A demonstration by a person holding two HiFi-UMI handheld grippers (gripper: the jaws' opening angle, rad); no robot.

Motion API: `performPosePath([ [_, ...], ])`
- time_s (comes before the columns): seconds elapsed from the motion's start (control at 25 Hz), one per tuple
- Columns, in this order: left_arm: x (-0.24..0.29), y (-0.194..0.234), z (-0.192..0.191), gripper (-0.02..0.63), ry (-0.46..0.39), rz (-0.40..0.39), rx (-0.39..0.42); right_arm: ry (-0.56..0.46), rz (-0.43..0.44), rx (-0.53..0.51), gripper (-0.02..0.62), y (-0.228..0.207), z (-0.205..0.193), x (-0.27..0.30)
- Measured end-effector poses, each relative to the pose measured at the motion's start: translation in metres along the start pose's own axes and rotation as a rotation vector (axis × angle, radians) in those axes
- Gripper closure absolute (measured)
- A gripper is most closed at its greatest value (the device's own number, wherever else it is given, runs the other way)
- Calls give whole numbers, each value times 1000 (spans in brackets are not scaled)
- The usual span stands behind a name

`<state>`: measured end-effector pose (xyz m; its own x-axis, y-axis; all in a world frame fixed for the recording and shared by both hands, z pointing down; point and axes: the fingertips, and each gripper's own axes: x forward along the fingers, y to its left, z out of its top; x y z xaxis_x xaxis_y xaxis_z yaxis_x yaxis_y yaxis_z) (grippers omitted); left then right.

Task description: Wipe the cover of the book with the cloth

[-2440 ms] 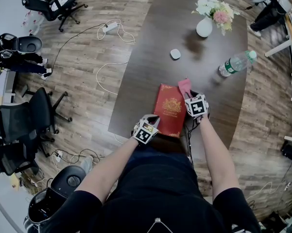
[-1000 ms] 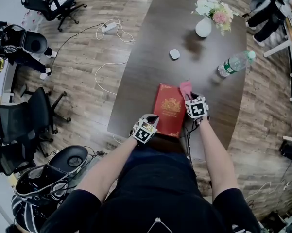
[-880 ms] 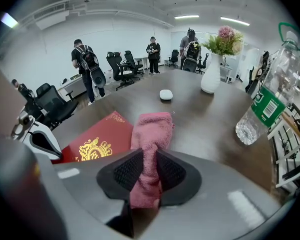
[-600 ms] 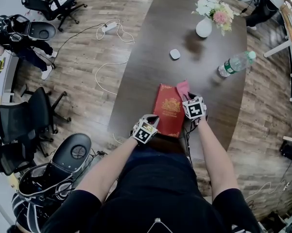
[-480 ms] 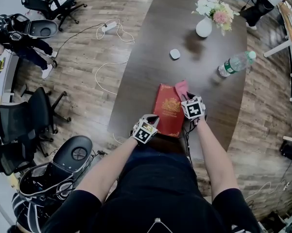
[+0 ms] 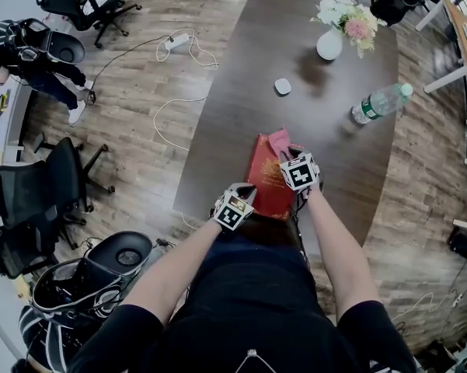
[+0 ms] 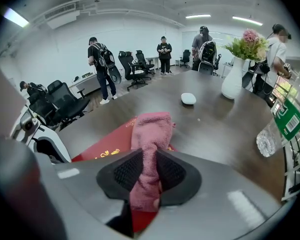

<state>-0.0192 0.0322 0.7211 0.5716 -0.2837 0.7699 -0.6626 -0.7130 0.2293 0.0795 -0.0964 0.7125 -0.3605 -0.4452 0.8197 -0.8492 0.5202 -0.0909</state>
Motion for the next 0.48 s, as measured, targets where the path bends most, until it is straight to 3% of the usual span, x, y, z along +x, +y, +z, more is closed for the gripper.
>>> performPosePath([
  [0.48, -3, -2, 0, 611, 11, -8, -10, 1, 69, -31, 502, 45, 26, 19],
])
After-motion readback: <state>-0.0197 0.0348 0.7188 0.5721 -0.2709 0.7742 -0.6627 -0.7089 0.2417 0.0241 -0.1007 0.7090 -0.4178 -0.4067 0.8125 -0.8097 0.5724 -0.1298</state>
